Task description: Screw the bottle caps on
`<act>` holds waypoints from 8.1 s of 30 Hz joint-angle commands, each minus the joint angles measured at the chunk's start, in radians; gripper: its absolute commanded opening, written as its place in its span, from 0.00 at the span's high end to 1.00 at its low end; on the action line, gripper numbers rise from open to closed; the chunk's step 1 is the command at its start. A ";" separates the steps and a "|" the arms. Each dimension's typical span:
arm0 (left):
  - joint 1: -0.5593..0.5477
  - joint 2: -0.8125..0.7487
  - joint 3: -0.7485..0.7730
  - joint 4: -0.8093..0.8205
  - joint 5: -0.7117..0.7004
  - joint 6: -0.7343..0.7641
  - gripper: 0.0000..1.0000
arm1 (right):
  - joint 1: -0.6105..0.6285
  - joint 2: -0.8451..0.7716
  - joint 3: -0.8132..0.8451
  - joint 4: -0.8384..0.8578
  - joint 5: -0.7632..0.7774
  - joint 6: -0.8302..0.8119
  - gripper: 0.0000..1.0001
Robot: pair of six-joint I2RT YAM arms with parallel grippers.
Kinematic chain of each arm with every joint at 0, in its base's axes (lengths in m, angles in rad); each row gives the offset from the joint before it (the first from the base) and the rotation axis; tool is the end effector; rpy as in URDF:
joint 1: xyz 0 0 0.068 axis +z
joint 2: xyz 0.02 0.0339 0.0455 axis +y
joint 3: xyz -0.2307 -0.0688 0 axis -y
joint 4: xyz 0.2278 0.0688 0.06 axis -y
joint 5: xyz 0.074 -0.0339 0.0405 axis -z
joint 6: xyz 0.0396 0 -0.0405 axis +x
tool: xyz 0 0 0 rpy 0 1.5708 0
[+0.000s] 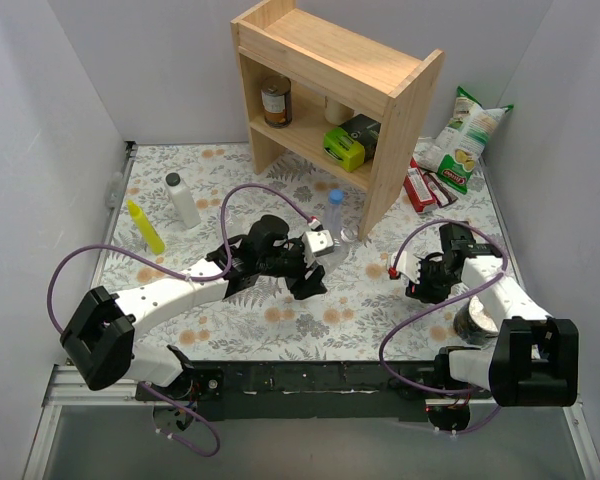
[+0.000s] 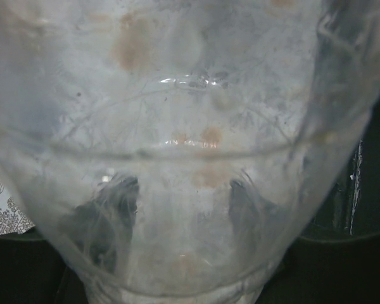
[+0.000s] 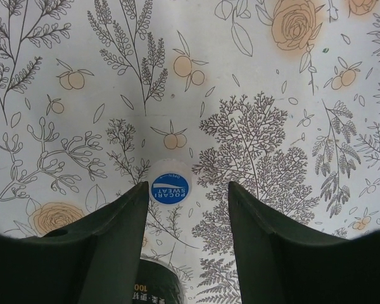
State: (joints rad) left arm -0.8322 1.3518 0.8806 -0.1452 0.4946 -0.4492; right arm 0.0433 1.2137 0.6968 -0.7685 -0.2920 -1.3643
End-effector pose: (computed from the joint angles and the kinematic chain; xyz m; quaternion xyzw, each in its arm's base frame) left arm 0.1806 -0.2263 0.2258 0.2743 0.8241 -0.4405 0.2270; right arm 0.1979 0.0200 0.1618 -0.6495 0.7332 0.0274 0.1995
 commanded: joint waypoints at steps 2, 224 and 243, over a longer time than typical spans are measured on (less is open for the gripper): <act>0.007 -0.011 0.038 0.001 0.006 0.003 1.00 | -0.006 0.009 -0.026 0.044 0.011 0.011 0.41; 0.142 -0.146 -0.457 0.670 0.068 -0.174 1.00 | 0.730 0.052 0.727 -0.146 -0.371 0.742 0.09; 0.163 -0.114 -0.414 0.550 0.193 -0.069 1.00 | 0.672 0.164 0.891 -0.026 -0.392 0.731 0.04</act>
State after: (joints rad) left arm -0.6689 1.2259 0.4114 0.4210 0.6521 -0.5510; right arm 0.7082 1.3678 1.5558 -0.8627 -0.6014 -0.6174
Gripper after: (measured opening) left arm 0.562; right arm 0.961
